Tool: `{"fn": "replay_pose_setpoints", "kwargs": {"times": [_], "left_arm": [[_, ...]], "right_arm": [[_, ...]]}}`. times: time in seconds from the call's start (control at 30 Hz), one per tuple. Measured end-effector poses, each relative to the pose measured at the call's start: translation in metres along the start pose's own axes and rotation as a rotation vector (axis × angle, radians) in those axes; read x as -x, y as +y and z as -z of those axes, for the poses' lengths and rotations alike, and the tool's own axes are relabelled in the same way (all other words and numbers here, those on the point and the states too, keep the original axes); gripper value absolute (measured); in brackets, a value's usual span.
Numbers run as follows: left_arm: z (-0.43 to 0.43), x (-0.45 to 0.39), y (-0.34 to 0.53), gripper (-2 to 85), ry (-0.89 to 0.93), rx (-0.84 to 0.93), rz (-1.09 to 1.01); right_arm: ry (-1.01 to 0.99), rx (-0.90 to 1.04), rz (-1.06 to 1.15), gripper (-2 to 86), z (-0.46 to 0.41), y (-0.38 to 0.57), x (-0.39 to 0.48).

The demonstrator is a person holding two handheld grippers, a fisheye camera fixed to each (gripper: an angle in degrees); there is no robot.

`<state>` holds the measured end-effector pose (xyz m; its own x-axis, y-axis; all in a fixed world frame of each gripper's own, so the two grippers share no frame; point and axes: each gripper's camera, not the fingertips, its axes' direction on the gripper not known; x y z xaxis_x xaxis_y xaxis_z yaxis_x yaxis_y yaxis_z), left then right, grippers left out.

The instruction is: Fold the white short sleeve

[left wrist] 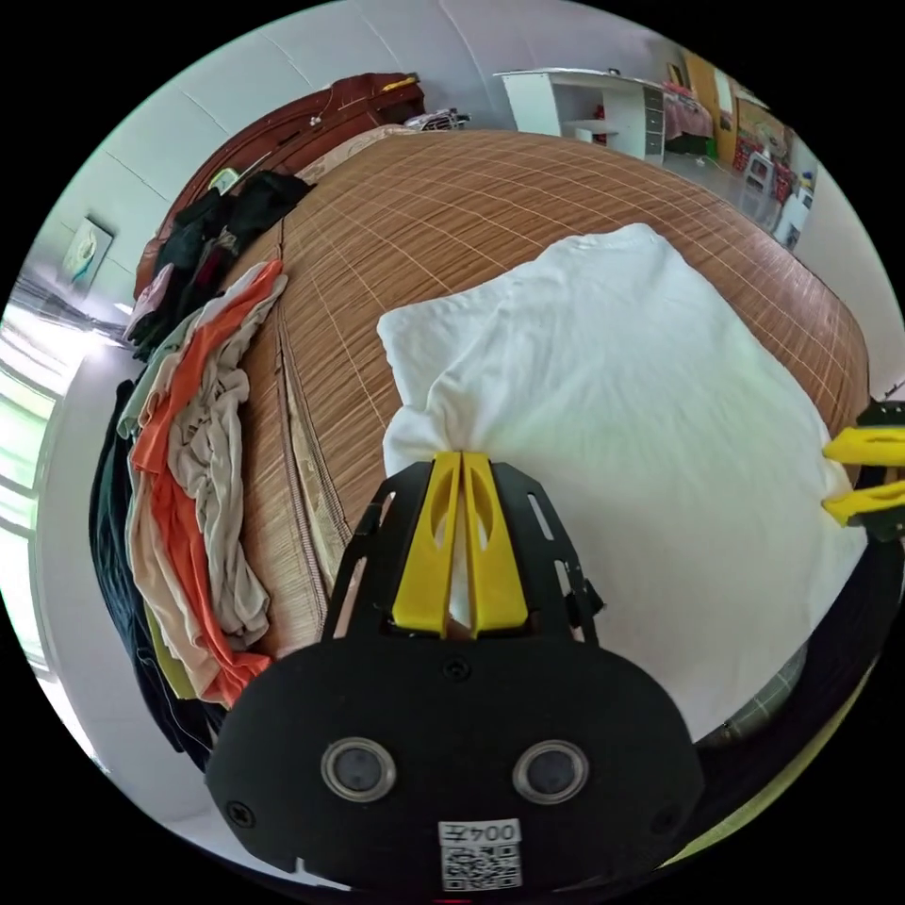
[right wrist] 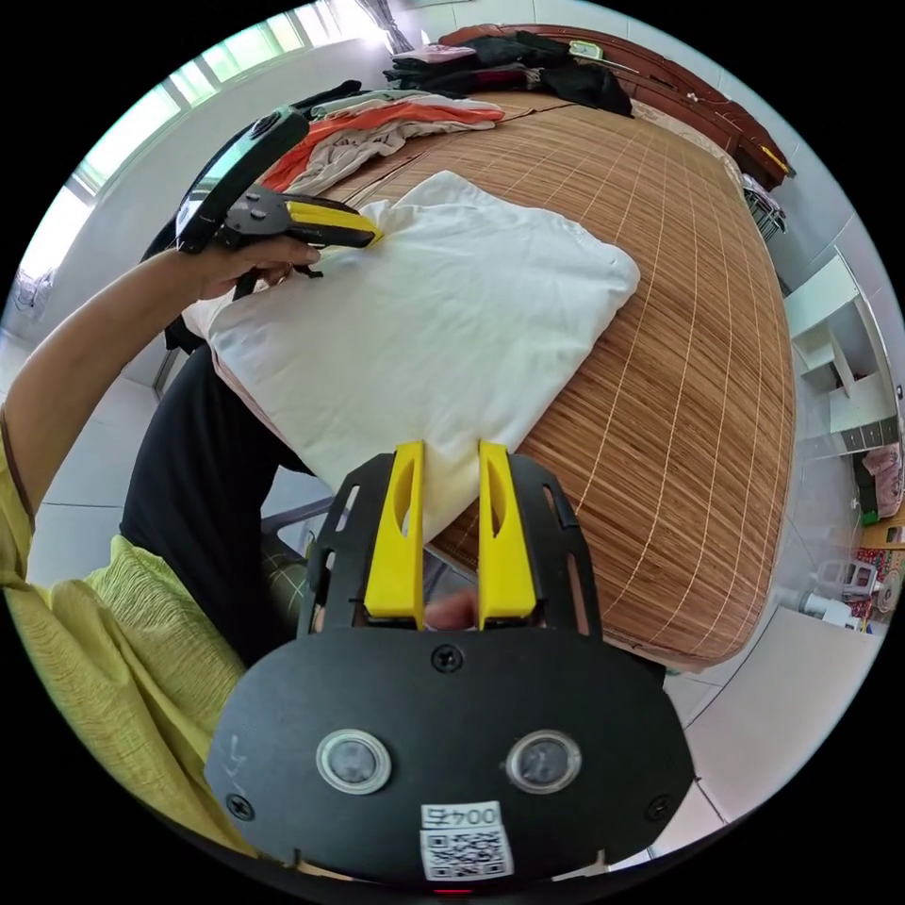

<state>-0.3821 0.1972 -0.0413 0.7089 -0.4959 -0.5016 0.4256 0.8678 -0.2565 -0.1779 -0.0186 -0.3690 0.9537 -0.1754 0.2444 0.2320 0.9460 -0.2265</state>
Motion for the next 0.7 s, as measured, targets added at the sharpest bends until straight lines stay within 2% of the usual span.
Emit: {"fn": "replay_pose_setpoints", "kwargs": {"times": [0.13,0.2,0.3,0.33,0.43,0.57,0.7], "left_arm": [[0.062,0.035,0.055,0.8,0.221,-0.166,0.070],[0.088,0.044,0.090,0.8,0.270,-0.210,0.064],[0.122,0.040,0.158,0.9,0.183,-0.292,0.020],[0.128,0.035,0.182,0.9,0.140,-0.281,0.008],[0.126,0.026,0.222,0.9,0.180,-0.224,0.022],[0.113,0.012,0.233,1.0,0.225,-0.201,0.042],[0.114,-0.002,0.228,1.3,0.142,-0.165,-0.019]], "right_arm": [[0.027,-0.011,0.045,9.5,0.005,-0.012,0.000],[0.020,0.013,0.040,9.2,0.008,-0.025,-0.006],[0.013,0.065,0.059,8.9,0.010,-0.046,-0.012],[0.011,0.077,0.062,8.9,0.011,-0.050,-0.013],[0.004,0.126,0.073,8.9,0.012,-0.070,-0.017],[-0.020,0.154,0.065,8.9,0.014,-0.088,-0.026],[-0.029,0.170,0.063,9.0,0.015,-0.102,-0.031]]}}
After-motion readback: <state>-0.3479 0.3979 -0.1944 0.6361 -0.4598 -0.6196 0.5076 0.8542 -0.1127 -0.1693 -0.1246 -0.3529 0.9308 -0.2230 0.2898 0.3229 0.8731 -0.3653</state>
